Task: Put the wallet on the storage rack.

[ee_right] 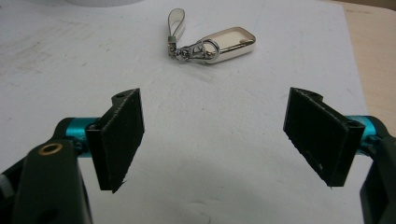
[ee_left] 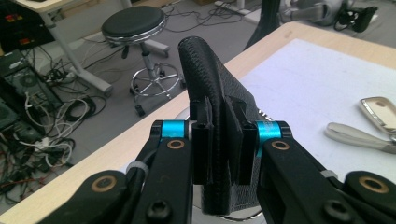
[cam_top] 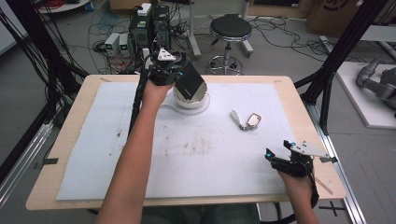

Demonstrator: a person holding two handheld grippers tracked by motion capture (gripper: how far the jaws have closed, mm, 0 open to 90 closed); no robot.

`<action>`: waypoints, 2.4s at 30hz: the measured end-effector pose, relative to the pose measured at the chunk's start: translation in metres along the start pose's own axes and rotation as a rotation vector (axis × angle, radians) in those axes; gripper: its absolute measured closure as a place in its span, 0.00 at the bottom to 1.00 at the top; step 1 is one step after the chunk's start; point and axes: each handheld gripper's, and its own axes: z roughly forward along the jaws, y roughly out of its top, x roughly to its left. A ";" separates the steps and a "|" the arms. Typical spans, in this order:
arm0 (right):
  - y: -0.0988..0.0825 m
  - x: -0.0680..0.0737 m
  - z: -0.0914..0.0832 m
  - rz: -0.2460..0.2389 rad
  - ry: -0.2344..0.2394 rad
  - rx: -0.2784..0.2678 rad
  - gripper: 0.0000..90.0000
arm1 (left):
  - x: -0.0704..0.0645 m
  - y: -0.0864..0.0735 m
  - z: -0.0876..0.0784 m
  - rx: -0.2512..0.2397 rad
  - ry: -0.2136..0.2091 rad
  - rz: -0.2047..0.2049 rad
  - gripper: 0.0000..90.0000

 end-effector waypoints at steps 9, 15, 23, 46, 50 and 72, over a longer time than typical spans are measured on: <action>0.001 0.001 0.002 0.004 0.012 -0.001 0.23 | -0.007 -0.006 0.015 0.042 0.036 0.042 0.90; 0.001 0.001 0.001 0.004 0.011 -0.002 0.23 | -0.003 -0.011 0.020 0.043 0.085 0.038 0.90; 0.000 0.001 0.002 -0.001 0.008 0.000 0.23 | -0.009 -0.013 0.028 0.061 0.074 0.052 0.90; 0.006 0.008 0.005 -0.018 0.023 -0.001 0.23 | -0.019 -0.054 -0.044 -0.030 -0.020 -0.078 0.27; 0.007 0.009 0.007 -0.022 0.025 -0.001 0.23 | -0.024 -0.081 -0.069 -0.008 -0.090 -0.100 0.25; 0.011 0.008 0.014 -0.024 0.020 -0.001 0.23 | -0.036 -0.174 -0.149 -0.167 -0.178 -0.119 0.23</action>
